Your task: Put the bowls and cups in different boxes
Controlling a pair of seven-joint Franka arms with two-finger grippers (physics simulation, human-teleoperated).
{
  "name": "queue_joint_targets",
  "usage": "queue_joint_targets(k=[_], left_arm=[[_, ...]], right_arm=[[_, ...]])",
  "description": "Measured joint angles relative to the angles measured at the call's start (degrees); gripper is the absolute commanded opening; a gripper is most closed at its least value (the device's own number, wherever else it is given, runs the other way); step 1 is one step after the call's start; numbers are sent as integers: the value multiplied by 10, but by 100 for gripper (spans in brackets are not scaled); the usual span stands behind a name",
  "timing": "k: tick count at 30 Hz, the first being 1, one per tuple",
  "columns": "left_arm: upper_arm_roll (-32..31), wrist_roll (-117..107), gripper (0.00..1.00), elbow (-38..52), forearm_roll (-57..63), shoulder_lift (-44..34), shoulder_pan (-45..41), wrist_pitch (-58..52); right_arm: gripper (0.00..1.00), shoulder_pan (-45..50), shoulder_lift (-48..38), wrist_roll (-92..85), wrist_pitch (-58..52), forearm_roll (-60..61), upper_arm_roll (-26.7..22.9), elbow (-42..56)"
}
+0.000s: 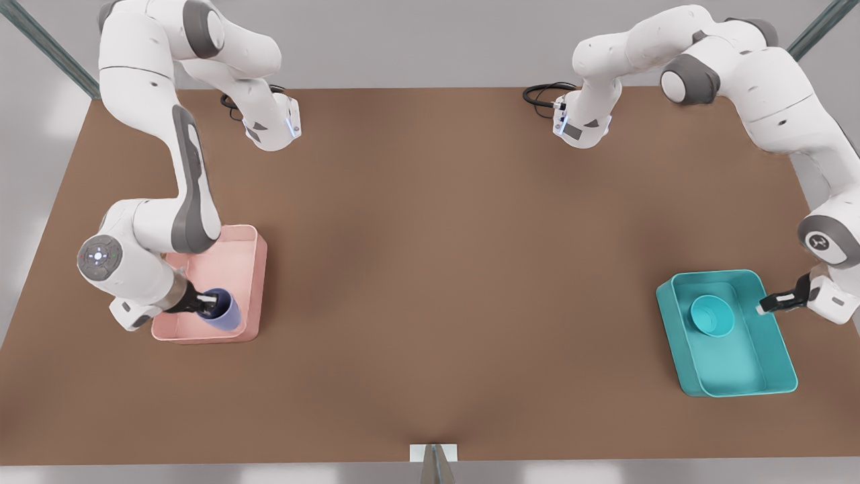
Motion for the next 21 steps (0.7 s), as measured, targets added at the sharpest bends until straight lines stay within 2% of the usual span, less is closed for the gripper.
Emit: queue_joint_targets(k=[2,3,7,10,15,16,17,21], left_arm=[[-32,-11,100,-4,37,-86,-55,-64],[-77,-20,100,-5,63,-118,-73,-95],[-208,-61,100,-6,148,-169,-126,-179],[-236,-86,100,3,192,-180,-147,-225],[-238,-121,100,6,217,-177,-141,-266],[-238,-127,100,6,219,-177,-141,-271],[-238,-132,100,7,221,-174,-141,-275],[-238,-151,100,9,223,-165,-137,-286]], right_arm=[[21,-37,13,-20,-21,-2,-1,0],[21,-47,27,-29,-29,-4,-1,0],[21,-54,90,-61,-29,-6,-1,-3],[21,-52,131,-79,-8,-3,0,-2],[21,-51,153,-104,28,0,2,-2],[78,-51,153,-108,32,-1,3,-2],[100,-51,153,-110,35,-4,4,-2],[100,-49,149,-106,41,-28,6,0]])
